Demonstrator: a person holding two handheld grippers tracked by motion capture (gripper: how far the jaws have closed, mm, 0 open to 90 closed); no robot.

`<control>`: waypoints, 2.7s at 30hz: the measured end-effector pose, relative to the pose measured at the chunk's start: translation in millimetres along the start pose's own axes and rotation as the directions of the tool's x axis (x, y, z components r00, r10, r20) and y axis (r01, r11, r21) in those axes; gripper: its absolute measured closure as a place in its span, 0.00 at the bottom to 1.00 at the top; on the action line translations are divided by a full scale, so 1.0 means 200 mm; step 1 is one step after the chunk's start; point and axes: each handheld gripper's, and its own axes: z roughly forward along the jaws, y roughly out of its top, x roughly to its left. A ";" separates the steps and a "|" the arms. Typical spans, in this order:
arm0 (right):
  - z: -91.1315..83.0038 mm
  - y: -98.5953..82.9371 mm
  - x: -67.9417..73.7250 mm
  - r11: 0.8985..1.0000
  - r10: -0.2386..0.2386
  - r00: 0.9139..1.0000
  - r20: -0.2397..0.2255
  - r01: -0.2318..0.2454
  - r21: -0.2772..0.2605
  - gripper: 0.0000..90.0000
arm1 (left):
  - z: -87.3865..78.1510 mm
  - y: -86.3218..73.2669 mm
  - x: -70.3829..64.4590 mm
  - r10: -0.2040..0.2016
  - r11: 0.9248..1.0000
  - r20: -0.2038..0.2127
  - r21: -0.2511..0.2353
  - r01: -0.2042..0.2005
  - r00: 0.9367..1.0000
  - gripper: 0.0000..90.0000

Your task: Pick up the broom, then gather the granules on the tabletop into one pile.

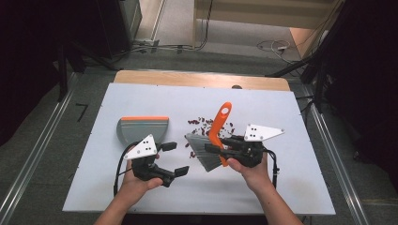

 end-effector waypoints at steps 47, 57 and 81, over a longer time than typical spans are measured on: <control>-0.05 0.12 -0.56 0.919 -0.052 0.836 0.547 -0.174 0.353 0.76 | -0.36 -0.15 0.18 -0.028 0.999 -0.264 -0.039 0.019 0.964 0.00; 0.07 0.16 -0.75 0.832 -0.179 0.770 0.613 -0.213 0.512 0.76 | -0.39 -0.15 0.20 -0.043 0.998 -0.264 -0.050 0.031 0.964 0.00; 0.43 0.04 -0.68 0.665 -0.310 0.789 0.531 -0.219 0.714 0.77 | -0.39 -0.16 0.19 -0.039 0.999 -0.263 -0.041 0.029 0.964 0.00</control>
